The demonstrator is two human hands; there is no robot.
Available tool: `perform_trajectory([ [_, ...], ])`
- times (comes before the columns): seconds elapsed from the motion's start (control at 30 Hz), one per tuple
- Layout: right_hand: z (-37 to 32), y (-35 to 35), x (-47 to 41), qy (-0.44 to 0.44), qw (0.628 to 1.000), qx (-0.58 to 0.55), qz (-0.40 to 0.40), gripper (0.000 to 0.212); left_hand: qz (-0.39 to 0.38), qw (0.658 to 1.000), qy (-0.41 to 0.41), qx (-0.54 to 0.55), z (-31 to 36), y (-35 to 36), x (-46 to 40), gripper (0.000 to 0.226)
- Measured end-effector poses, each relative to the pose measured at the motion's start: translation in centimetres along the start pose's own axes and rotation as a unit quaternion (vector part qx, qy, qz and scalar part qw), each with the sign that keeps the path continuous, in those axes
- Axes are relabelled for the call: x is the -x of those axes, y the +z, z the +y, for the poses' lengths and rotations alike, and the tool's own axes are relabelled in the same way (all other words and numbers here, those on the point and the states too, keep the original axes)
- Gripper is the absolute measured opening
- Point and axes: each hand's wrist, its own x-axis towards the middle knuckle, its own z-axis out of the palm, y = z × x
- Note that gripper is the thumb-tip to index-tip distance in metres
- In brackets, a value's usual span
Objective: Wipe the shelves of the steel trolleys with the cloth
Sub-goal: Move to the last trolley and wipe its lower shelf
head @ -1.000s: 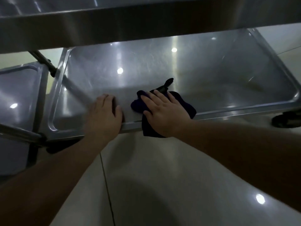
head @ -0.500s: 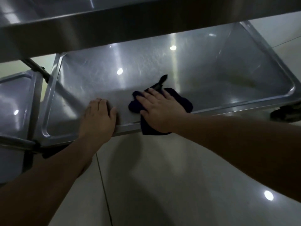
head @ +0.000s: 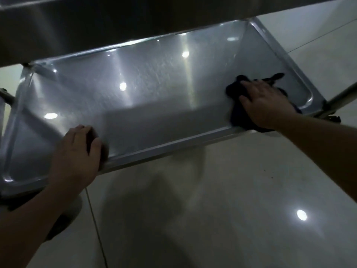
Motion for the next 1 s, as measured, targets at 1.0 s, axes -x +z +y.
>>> perform_trajectory([
  [1.0,-13.5,-0.3,-9.5,-0.001,1.0,-0.011,0.02,0.051,-0.006,1.0,-0.013,-0.015,0.8,-0.6,0.4,0.052],
])
